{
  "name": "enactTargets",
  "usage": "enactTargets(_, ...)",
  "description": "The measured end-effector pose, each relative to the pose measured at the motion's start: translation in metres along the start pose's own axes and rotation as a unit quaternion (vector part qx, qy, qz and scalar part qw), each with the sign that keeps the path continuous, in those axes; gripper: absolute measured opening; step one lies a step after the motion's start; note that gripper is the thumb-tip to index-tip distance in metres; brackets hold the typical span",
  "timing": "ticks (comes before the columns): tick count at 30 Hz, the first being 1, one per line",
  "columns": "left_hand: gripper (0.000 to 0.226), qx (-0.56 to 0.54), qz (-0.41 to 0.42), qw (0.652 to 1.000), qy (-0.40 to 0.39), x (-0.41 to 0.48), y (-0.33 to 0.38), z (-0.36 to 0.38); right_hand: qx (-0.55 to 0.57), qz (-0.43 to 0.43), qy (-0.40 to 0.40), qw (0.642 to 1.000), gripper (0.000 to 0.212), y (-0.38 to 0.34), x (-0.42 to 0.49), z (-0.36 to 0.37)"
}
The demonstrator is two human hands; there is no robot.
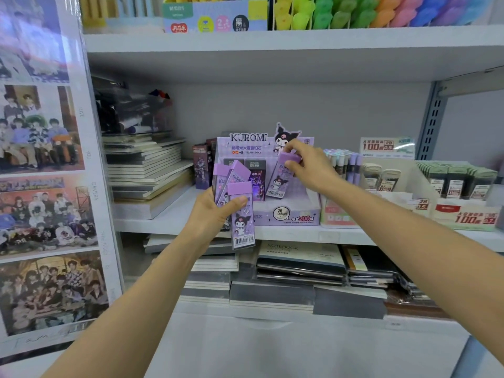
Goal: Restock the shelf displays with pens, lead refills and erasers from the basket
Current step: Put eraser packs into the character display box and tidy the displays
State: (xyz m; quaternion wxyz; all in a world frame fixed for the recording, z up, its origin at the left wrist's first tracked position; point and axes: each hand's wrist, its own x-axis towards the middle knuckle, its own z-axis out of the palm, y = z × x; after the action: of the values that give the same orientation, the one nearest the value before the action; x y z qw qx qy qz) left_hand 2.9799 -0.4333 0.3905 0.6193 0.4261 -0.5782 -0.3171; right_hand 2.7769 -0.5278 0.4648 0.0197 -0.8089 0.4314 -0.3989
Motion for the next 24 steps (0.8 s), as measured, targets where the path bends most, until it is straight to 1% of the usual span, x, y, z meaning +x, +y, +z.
enactTargets(4,0.019,0.017,-0.012,1.0,-0.017,-0.002,-0.004,-0.002,-0.035,-0.021,-0.056,0.998,0.021,-0.002,0.012,-0.003)
enactTargets(6,0.019,0.009,-0.017,1.0,-0.017,-0.006,-0.009,-0.002,-0.046,-0.029,-0.068,0.996,0.02,-0.004,0.017,-0.003)
enactTargets(9,0.022,-0.007,-0.017,1.0,-0.012,-0.008,-0.011,-0.003,-0.043,-0.02,-0.05,0.998,0.021,-0.005,0.018,0.002)
enactTargets(13,0.017,0.028,-0.002,0.999,-0.016,-0.007,-0.009,-0.003,-0.049,0.002,-0.017,0.999,0.022,-0.003,0.016,0.007)
enactTargets(18,0.017,0.029,-0.006,0.999,-0.014,-0.009,-0.006,-0.008,-0.072,0.004,-0.021,0.997,0.023,-0.003,0.019,0.012)
enactTargets(21,0.016,0.037,-0.009,0.999,-0.007,-0.012,-0.004,-0.019,-0.071,-0.02,-0.057,0.996,0.023,-0.009,0.025,0.011)
enactTargets(24,0.021,0.027,-0.017,0.999,-0.003,-0.016,-0.003,-0.031,-0.024,-0.055,-0.114,0.992,0.02,-0.013,0.027,0.004)
